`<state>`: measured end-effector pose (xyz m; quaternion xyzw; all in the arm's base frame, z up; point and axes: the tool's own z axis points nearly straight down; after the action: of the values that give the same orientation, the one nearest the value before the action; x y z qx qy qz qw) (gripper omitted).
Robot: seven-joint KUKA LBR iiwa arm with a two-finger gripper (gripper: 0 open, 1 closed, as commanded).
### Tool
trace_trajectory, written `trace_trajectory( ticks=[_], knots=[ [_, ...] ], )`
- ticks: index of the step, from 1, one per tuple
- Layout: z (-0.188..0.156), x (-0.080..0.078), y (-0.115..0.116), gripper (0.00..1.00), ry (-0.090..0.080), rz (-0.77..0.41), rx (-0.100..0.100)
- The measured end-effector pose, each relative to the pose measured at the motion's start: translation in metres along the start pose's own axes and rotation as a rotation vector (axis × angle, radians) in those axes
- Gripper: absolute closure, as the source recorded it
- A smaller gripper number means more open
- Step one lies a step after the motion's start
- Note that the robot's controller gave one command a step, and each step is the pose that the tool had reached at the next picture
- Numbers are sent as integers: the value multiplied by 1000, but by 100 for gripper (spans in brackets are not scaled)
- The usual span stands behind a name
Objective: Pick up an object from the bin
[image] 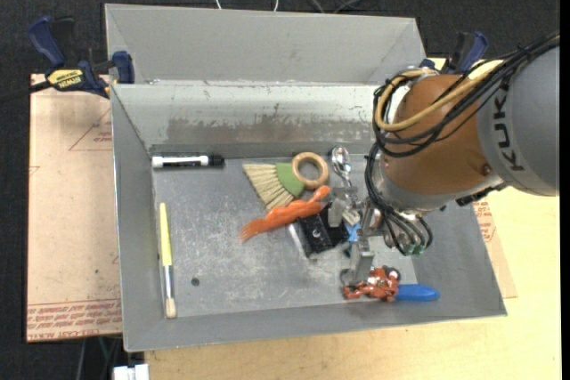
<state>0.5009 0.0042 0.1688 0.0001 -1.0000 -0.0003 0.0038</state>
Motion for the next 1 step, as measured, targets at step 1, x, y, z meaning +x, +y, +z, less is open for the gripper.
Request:
trace_trajectory(
  ticks=[1],
  knots=[
    [-4, -2, 0, 0, -8, 0, 0]
  ],
)
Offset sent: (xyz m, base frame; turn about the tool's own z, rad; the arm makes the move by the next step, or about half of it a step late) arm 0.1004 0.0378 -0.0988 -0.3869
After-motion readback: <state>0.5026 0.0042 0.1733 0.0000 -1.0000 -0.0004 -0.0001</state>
